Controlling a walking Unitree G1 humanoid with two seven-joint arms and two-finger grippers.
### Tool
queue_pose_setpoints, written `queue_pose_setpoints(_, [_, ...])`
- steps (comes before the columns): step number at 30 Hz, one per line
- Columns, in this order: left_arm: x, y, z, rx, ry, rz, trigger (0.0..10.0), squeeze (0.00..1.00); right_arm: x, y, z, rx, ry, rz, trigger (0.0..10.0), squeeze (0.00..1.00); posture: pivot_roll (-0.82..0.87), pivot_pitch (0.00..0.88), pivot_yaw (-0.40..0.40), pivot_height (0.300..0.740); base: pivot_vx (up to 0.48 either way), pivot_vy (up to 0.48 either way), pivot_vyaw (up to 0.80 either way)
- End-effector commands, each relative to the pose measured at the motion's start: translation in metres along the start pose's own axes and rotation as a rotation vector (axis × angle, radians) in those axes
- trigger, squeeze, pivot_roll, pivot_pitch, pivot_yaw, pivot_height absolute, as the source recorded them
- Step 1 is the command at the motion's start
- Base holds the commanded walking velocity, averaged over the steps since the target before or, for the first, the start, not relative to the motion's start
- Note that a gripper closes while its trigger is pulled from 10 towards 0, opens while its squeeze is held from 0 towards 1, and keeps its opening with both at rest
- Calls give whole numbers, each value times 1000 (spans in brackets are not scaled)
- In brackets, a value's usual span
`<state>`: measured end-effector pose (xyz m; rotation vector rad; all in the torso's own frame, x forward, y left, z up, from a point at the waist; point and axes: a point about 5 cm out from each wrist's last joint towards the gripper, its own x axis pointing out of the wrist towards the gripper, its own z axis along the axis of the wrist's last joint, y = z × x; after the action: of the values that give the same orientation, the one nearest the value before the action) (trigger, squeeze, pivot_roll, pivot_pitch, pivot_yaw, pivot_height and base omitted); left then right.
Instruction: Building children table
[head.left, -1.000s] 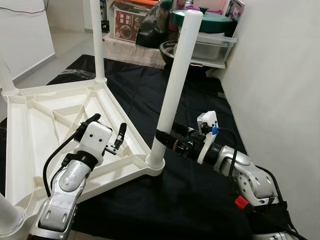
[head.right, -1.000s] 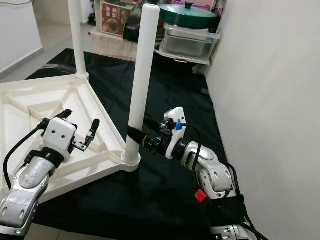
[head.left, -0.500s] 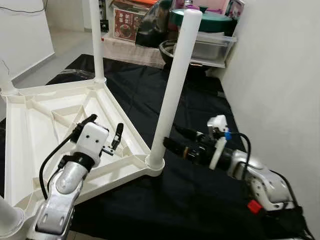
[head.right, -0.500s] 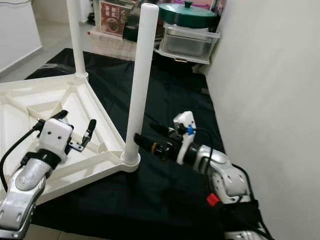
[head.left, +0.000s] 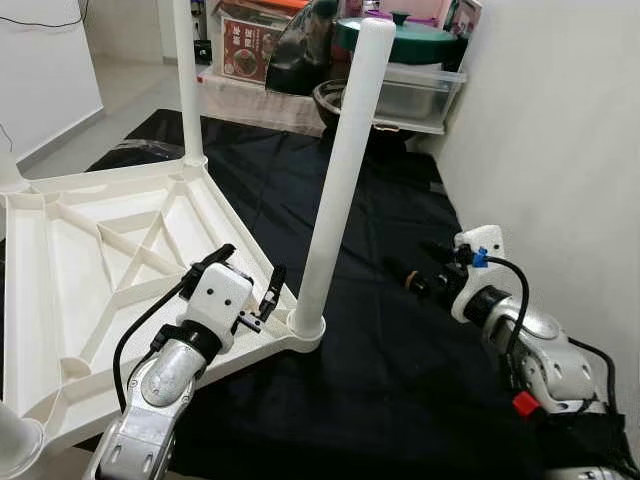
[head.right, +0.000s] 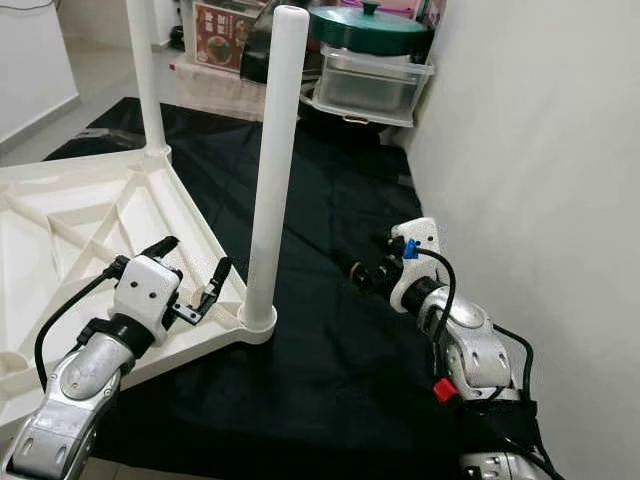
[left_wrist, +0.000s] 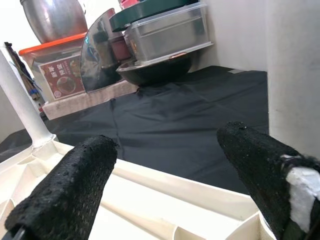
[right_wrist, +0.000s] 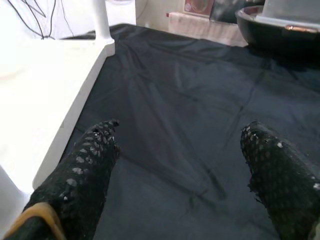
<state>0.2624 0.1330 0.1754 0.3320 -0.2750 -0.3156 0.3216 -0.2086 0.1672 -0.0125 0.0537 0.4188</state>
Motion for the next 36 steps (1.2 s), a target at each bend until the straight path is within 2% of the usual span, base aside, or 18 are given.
queue_pose_setpoints(1, [-2, -5, 1, -17, 1, -24, 10000, 0, -3, -3, -3, -9, 8, -32, 10000, 0, 80, 0, -132, 740, 0, 0, 0])
queue_pose_setpoints(3, [-2, -5, 1, -17, 1, -24, 10000, 0, -3, -3, -3, -9, 8, -32, 10000, 0, 80, 0, -132, 740, 0, 0, 0])
queue_pose_setpoints(4, [-3, -9, 3, -35, -15, -64, 10000, 0, -6, -6, -14, -23, 54, -93, 10000, 0, 82, 0, -135, 740, 0, 0, 0])
queue_pose_setpoints(6, [-4, -11, 5, -32, -22, -82, 10000, 0, -6, -7, -20, -32, 79, -127, 10000, 0, 83, 0, -136, 740, 0, 0, 0])
queue_pose_setpoints(11, [-5, -13, 5, -25, -25, -91, 10000, 0, -6, -7, -25, -34, 92, -158, 10000, 0, 83, 0, -137, 740, 0, 0, 0])
queue_pose_setpoints(12, [-7, -16, 5, -18, -25, -104, 10000, 0, -4, -8, -34, -30, 111, -237, 10000, 0, 90, 0, -140, 740, 0, 0, 0])
queue_pose_setpoints(24, [-8, -17, 4, -14, -24, -111, 10000, 0, 9, -2, -36, 15, 91, -348, 10000, 0, 98, 0, -144, 740, 0, 0, -38])
queue_pose_setpoints(28, [-9, -17, 4, -12, -24, -111, 10000, 0, 10, -1, -35, 9, 85, -357, 10000, 0, 98, 0, -144, 740, 0, 0, -472])
queue_pose_setpoints(36, [-10, -17, 2, 13, -14, -107, 10000, 0, 18, 4, -36, -6, 82, -375, 10000, 0, 102, 0, -145, 740, 0, 0, 0])
